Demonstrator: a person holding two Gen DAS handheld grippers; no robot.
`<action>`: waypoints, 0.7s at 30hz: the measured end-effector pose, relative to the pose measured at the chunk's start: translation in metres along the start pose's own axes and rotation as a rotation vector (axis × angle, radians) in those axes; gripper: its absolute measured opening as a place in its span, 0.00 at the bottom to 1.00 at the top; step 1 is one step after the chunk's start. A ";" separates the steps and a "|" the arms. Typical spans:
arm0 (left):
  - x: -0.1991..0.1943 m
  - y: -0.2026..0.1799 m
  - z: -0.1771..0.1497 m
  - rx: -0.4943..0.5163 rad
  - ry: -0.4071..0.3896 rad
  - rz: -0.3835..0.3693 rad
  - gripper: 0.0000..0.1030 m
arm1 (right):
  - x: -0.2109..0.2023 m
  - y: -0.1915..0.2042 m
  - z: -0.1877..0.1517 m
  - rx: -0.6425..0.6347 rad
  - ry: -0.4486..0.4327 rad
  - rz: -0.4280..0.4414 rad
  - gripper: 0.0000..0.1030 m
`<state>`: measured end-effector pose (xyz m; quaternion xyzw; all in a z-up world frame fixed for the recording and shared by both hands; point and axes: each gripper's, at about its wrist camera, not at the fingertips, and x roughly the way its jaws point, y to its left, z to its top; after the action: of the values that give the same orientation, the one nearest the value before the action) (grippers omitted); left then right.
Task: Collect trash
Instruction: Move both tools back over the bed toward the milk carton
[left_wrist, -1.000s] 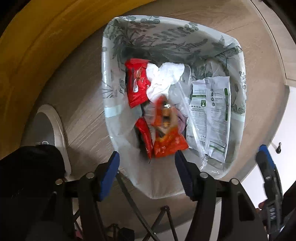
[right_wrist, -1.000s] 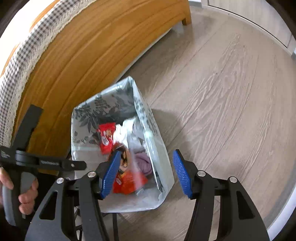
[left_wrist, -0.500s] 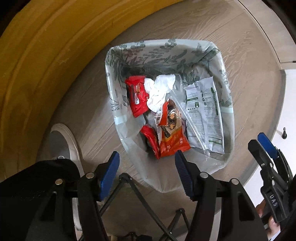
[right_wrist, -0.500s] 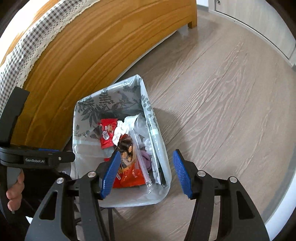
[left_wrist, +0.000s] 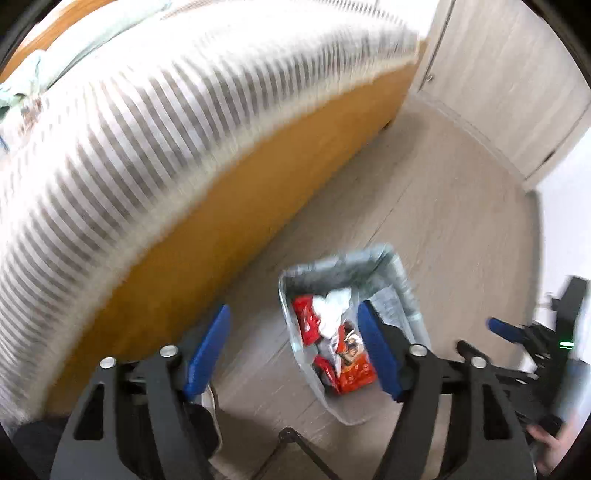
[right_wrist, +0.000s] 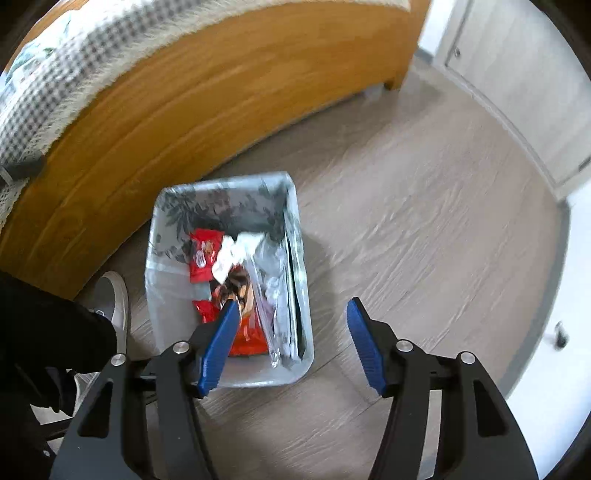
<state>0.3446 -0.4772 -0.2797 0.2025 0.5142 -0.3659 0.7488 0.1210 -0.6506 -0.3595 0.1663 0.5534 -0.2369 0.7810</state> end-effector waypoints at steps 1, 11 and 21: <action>-0.022 0.016 0.008 -0.025 -0.048 -0.022 0.67 | -0.011 0.009 0.012 -0.019 -0.021 -0.011 0.59; -0.183 0.165 0.025 -0.179 -0.412 0.079 0.71 | -0.106 0.091 0.108 -0.086 -0.275 0.055 0.62; -0.212 0.306 -0.004 -0.173 -0.621 0.197 0.86 | -0.148 0.205 0.177 -0.149 -0.439 0.098 0.63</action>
<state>0.5305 -0.2037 -0.1091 0.0656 0.2687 -0.2911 0.9158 0.3332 -0.5451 -0.1618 0.0792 0.3777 -0.1877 0.9032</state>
